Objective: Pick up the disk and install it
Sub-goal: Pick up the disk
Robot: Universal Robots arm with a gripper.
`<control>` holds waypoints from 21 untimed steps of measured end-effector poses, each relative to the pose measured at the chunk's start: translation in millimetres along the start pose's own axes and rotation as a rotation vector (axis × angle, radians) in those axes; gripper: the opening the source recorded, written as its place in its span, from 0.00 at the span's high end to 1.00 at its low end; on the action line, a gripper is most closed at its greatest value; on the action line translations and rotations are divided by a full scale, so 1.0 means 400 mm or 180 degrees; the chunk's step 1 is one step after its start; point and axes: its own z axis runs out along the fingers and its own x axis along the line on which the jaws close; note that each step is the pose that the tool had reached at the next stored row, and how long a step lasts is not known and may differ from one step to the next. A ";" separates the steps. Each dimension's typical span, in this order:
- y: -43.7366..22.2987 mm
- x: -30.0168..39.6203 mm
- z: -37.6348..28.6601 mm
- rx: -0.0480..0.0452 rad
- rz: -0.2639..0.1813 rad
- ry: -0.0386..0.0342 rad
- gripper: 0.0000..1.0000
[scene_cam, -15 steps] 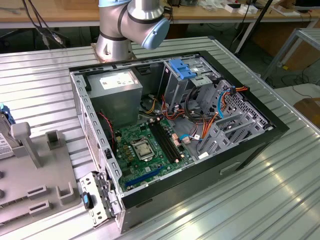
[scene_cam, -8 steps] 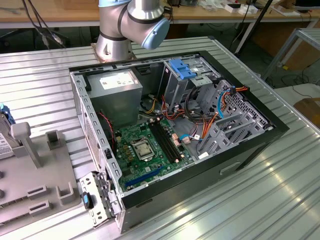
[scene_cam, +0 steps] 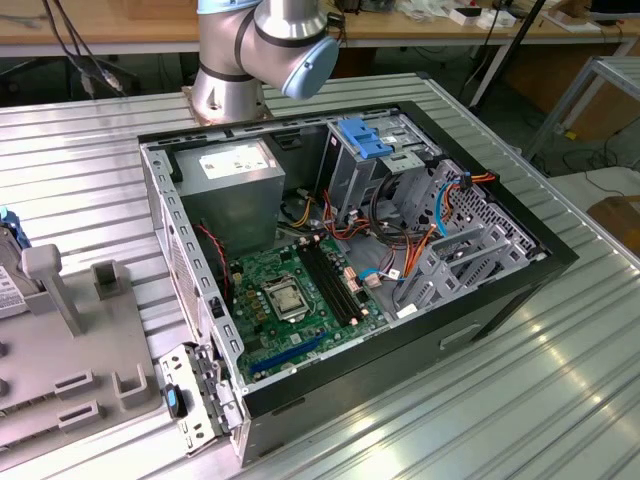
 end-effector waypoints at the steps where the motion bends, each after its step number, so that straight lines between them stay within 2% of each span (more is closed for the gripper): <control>1: 0.000 0.000 0.000 0.0007 -0.0077 0.0004 0.89; 6: 0.000 0.000 0.001 0.0029 -0.0376 0.0011 0.89; 7: 0.000 0.000 0.001 0.0034 -0.0475 0.0011 0.89; 14: 0.000 0.000 0.003 0.0057 -0.0895 0.0008 0.89; 21: 0.002 -0.003 0.007 0.0080 -0.1154 0.0010 0.89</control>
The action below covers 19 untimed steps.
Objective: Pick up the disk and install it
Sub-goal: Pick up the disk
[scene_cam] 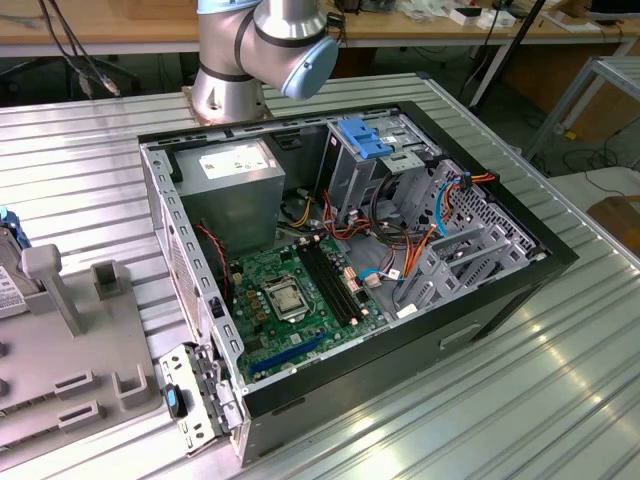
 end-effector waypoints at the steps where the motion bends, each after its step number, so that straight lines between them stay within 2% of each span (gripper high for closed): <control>1: 0.000 0.000 0.000 0.0003 -0.0041 0.0001 0.89; 7: 0.001 -0.003 0.003 0.0025 -0.0327 0.0003 0.89; 11: 0.000 -0.004 0.005 0.0041 -0.0469 0.0014 0.89; 12: 0.001 -0.006 0.005 0.0044 -0.0493 0.0019 0.89; 16: 0.009 -0.031 0.005 0.0057 -0.0556 0.0059 0.89; 19: 0.013 -0.042 0.006 0.0063 -0.0579 0.0076 0.89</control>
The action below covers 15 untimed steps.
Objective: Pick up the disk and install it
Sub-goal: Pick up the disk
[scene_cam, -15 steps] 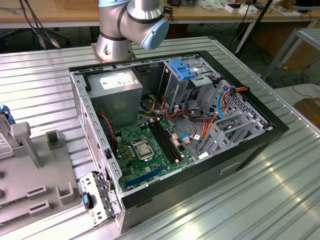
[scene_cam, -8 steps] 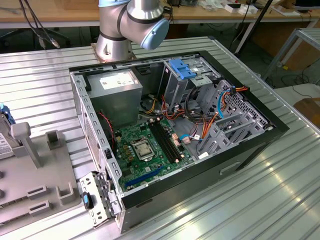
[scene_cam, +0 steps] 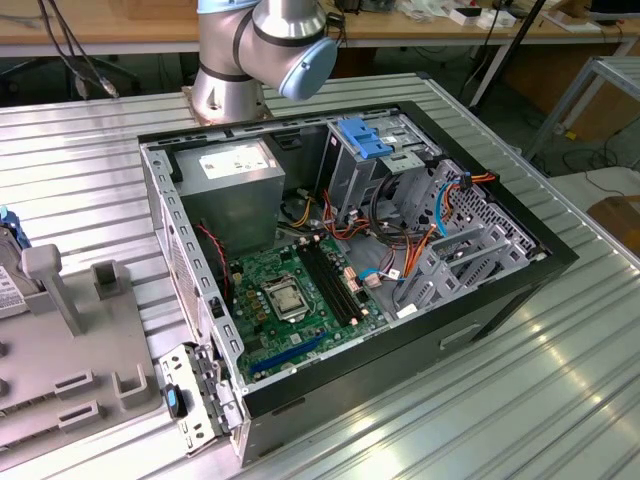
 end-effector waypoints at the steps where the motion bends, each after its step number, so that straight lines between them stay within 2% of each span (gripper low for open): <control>1: 0.000 -0.003 0.000 0.0000 -0.0003 0.0005 0.89; 2: 0.000 -0.003 0.000 0.0002 -0.0003 0.0006 0.88; 3: 0.000 -0.003 0.000 0.0001 -0.0003 0.0007 0.83; 4: 0.000 -0.003 0.000 0.0001 -0.0004 0.0007 0.83; 5: 0.000 -0.003 0.000 0.0001 -0.0004 0.0007 0.76; 6: 0.000 -0.003 0.000 0.0001 -0.0003 0.0008 0.76; 7: 0.000 -0.003 0.000 0.0001 -0.0003 0.0008 0.70; 8: 0.000 -0.003 0.000 0.0001 -0.0005 0.0008 0.70; 10: 0.000 -0.004 0.001 0.0003 -0.0016 0.0011 0.58; 13: 0.001 -0.006 0.013 0.0010 -0.0092 0.0013 0.40; 15: 0.001 -0.007 0.023 0.0024 -0.0270 0.0007 0.40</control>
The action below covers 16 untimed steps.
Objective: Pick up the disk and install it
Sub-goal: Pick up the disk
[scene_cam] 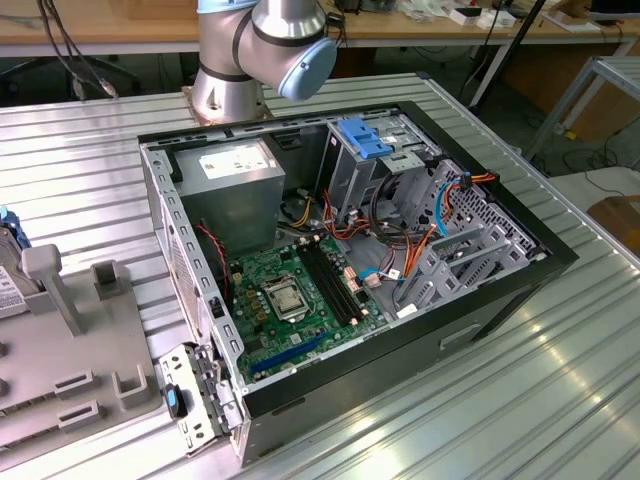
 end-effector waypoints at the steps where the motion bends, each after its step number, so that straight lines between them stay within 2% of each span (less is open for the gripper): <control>1: 0.000 0.000 0.003 0.0005 -0.0059 -0.0002 0.40; 5: 0.001 -0.001 0.020 0.0010 -0.0115 -0.0005 0.40; 9: 0.002 -0.003 0.056 0.0010 -0.0109 -0.0006 0.40; 16: 0.004 -0.015 0.093 0.0005 -0.0058 -0.0004 0.40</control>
